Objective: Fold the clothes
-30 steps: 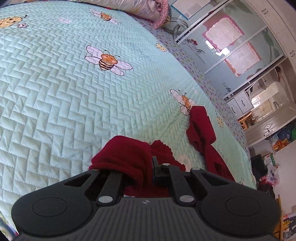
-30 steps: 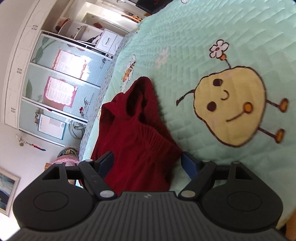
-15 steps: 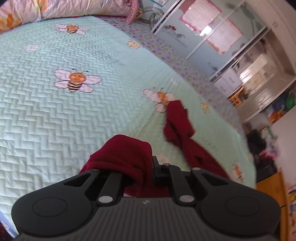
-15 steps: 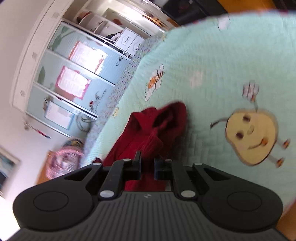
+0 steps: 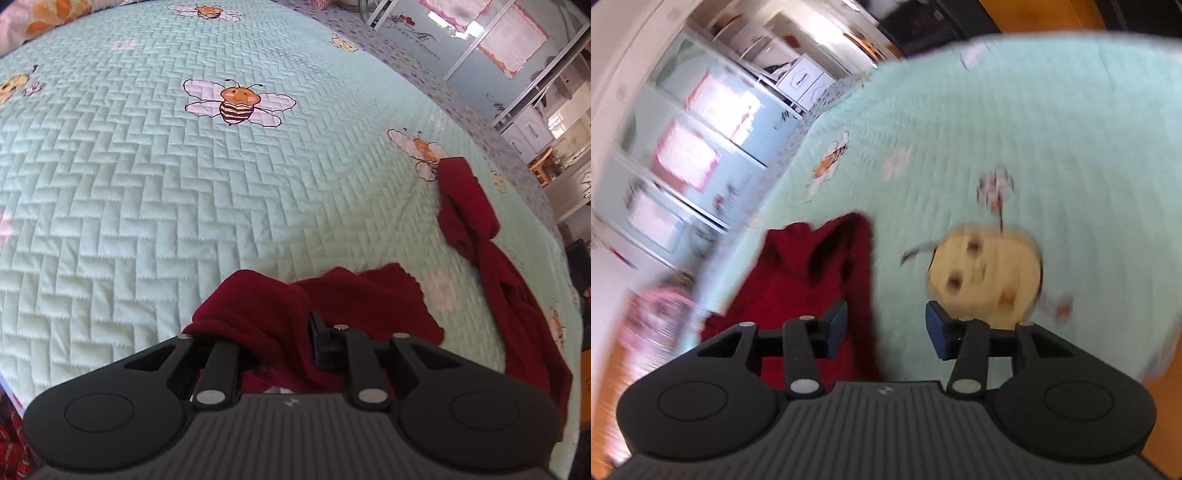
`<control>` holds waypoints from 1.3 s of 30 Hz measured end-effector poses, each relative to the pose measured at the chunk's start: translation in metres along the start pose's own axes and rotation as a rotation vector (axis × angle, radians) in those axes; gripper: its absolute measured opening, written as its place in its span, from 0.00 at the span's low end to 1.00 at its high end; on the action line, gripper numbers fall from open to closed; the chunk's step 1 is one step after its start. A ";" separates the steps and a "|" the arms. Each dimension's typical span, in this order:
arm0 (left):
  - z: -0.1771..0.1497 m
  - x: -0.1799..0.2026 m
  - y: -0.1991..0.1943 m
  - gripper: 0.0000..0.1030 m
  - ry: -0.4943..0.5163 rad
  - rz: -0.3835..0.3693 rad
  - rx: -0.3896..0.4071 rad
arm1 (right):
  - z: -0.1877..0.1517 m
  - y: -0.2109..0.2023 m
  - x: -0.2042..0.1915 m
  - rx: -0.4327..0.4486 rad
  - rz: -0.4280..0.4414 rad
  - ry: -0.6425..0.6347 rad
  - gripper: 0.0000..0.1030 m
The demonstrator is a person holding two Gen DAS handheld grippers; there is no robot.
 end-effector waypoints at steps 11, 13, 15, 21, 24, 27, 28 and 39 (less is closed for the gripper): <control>0.002 0.001 0.023 0.19 -0.009 0.046 -0.038 | -0.012 0.063 -0.032 -0.168 0.080 -0.328 0.47; 0.001 0.004 0.022 0.19 0.015 0.059 -0.031 | -0.017 0.066 -0.038 -0.184 0.087 -0.353 0.47; 0.000 0.005 0.022 0.19 0.026 0.063 -0.030 | -0.016 0.066 -0.037 -0.179 0.091 -0.328 0.31; -0.001 0.012 0.009 0.19 0.090 0.074 -0.030 | -0.003 0.052 -0.034 -0.127 0.097 -0.202 0.20; -0.006 0.015 0.009 0.19 0.137 0.080 -0.042 | 0.012 0.046 -0.038 -0.115 0.040 -0.267 0.21; -0.010 0.015 0.010 0.20 0.151 0.082 -0.039 | 0.005 0.059 -0.025 -0.161 -0.030 -0.296 0.24; -0.011 0.015 0.010 0.20 0.154 0.083 -0.037 | 0.004 0.058 -0.022 -0.154 -0.003 -0.249 0.26; -0.026 0.016 -0.034 0.48 0.007 -0.110 -0.082 | -0.038 -0.019 -0.014 -0.113 0.216 0.172 0.51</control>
Point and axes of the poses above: each gripper's, at about its wrist camera, not at the fingertips, and y roughly the way its jaws point, x to its right, z to its top, the point moved 10 cm from there along y, roughly the way its jaws point, and after that the axes turned 9 degrees about z, right-handed, at the moved point
